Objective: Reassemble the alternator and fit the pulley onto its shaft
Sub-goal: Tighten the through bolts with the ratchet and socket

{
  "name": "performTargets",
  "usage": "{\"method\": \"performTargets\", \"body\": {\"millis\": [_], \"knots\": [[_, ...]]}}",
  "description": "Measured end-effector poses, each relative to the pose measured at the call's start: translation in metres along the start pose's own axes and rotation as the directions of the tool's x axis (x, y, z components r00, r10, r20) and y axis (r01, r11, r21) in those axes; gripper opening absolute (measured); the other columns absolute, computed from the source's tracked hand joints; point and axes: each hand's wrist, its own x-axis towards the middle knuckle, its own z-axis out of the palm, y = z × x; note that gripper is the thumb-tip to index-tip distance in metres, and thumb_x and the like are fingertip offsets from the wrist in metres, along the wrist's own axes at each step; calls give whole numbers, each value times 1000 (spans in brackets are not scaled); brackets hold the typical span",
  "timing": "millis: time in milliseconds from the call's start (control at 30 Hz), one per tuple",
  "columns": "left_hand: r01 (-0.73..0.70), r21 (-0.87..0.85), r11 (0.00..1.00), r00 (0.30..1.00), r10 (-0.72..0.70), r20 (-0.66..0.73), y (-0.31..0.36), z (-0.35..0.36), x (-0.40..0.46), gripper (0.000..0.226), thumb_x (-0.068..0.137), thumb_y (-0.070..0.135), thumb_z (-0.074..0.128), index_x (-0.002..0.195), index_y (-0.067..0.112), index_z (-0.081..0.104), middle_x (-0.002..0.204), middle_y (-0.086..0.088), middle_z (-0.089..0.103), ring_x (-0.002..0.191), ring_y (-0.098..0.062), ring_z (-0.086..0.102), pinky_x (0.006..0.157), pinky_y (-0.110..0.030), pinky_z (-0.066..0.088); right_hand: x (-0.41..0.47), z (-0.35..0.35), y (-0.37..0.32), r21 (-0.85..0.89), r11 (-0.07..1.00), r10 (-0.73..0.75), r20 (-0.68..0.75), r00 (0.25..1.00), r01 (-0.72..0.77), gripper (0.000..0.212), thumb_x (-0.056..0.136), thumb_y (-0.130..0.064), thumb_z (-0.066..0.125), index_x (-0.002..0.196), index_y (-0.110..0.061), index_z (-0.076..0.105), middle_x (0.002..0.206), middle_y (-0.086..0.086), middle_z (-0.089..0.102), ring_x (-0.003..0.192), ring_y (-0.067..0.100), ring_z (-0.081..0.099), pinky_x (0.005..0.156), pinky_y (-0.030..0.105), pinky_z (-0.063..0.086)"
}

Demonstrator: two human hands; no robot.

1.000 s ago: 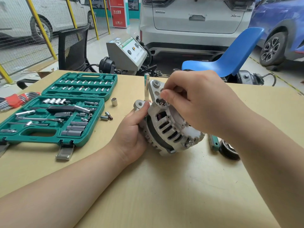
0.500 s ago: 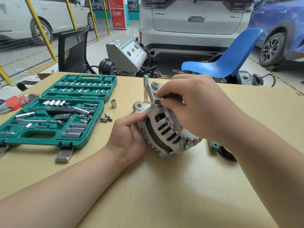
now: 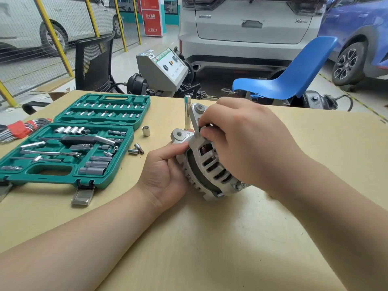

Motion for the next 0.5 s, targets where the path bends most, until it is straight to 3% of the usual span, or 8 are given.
{"method": "performTargets", "body": {"millis": [133,333,433,500], "knots": [[2,-11,1000,1000,-1,17,1,0,-1,35,94,14,53,108,8,85,114,-15,79,108,-33,77,88,-43,64,-3,6,-6,-74,997,-13,-4,1000,13,2,95,-12,64,96,-10,64,90,5,62,84,30,54,69,43,51],[-20,-3,1000,1000,20,20,0,-1,-2,32,95,15,56,106,8,86,110,-14,80,107,-31,78,87,-42,64,-3,11,-12,-66,997,23,-108,994,-31,35,104,-31,61,80,-18,39,75,-1,40,71,25,35,61,34,32],[-12,8,1000,1000,12,6,1,-1,-1,32,95,16,57,109,8,85,114,-14,79,111,-32,77,89,-43,64,-2,11,-7,-74,996,48,-93,995,-55,37,105,-44,57,81,-17,50,78,-2,46,75,23,40,64,36,37],[-6,11,1000,1000,6,-5,0,-1,0,34,96,16,57,116,7,83,120,-16,77,116,-33,75,93,-46,63,-1,8,1,6,998,69,-72,995,-69,32,101,-47,62,98,-15,65,86,-6,54,80,20,47,73,37,43]]}}
